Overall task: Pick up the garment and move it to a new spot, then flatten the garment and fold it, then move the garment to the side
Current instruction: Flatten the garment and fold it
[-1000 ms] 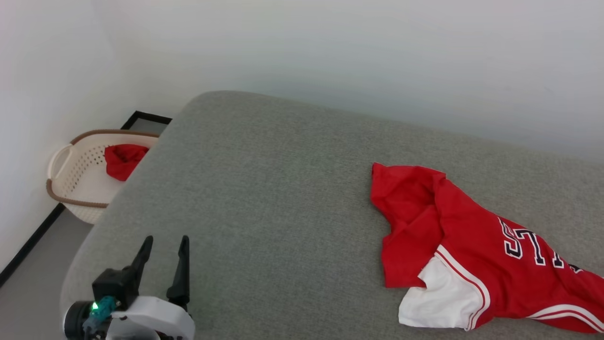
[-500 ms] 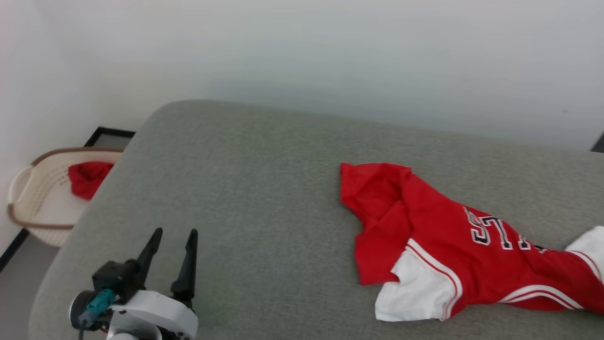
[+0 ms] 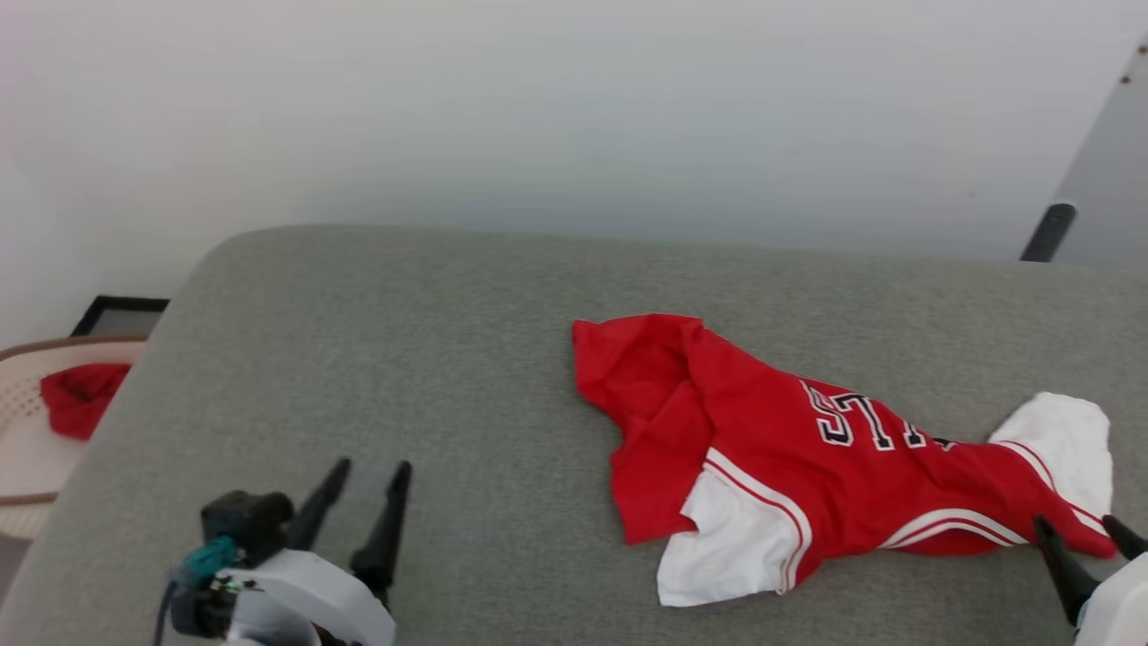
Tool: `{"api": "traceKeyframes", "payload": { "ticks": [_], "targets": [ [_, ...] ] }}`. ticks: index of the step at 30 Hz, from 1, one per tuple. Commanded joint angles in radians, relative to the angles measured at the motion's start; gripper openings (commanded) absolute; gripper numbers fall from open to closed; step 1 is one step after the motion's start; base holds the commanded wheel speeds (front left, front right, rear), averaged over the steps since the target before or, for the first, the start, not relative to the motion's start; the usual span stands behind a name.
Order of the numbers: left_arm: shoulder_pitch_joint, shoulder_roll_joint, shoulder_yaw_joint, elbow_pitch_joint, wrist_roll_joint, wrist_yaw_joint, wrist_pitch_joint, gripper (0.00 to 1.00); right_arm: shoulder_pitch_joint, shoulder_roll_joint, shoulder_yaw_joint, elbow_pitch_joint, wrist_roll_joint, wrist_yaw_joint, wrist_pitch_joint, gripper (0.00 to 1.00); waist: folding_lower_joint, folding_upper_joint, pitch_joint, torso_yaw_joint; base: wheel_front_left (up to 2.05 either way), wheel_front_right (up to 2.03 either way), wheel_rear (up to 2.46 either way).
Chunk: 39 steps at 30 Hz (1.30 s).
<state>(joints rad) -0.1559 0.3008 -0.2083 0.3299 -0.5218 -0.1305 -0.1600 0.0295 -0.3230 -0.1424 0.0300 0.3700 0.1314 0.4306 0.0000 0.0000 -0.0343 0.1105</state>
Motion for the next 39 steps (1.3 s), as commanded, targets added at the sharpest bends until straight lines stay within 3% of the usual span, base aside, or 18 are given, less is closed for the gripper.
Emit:
{"api": "traceKeyframes", "payload": {
  "ticks": [1, 6, 13, 19, 27, 35, 39],
  "targets": [
    [0.011, 0.003, -0.016, -0.008, -0.022, 0.0, 0.022, 1.0, 0.013, 0.008, 0.007, -0.011, 0.01, -0.001, -0.008, 1.0, 0.0, 0.0, -0.002, -0.024, 0.0, 0.0, 0.0],
    [0.018, 0.003, -0.061, -0.048, -0.174, 0.0, 0.204, 1.0, 0.02, 0.02, 0.02, -0.039, 0.011, -0.001, -0.01, 1.0, 0.0, 0.0, 0.001, -0.058, 0.0, 0.0, 0.0],
    [-0.035, 0.024, -0.119, -0.157, -0.281, 0.028, 0.536, 1.0, 0.002, 0.027, 0.015, -0.057, 0.014, -0.001, -0.003, 1.0, 0.0, 0.0, 0.015, -0.098, 0.0, 0.0, 0.0],
    [-0.141, 0.017, -0.149, -0.194, -0.357, 0.09, 0.77, 1.0, -0.019, 0.041, 0.022, -0.047, 0.015, -0.001, -0.01, 1.0, 0.0, 0.0, 0.035, -0.133, 0.0, 0.0, 0.0],
    [-0.286, -0.018, -0.209, -0.139, -0.43, 0.208, 1.068, 1.0, -0.049, 0.056, 0.041, -0.032, 0.017, -0.001, -0.026, 1.0, 0.0, 0.0, 0.074, -0.19, 0.0, 0.0, 0.0],
    [-0.341, -0.046, -0.275, -0.097, -0.457, 0.26, 1.242, 1.0, -0.071, 0.058, 0.053, -0.005, 0.021, -0.001, -0.042, 1.0, 0.0, 0.0, 0.088, -0.24, 0.0, 0.0, 0.0],
    [-0.334, -0.04, -0.303, -0.087, -0.43, 0.253, 1.246, 1.0, -0.088, 0.058, 0.063, -0.003, 0.02, -0.001, -0.046, 1.0, 0.0, 0.0, 0.103, -0.268, 0.0, 0.0, 0.0]
  ]
}}
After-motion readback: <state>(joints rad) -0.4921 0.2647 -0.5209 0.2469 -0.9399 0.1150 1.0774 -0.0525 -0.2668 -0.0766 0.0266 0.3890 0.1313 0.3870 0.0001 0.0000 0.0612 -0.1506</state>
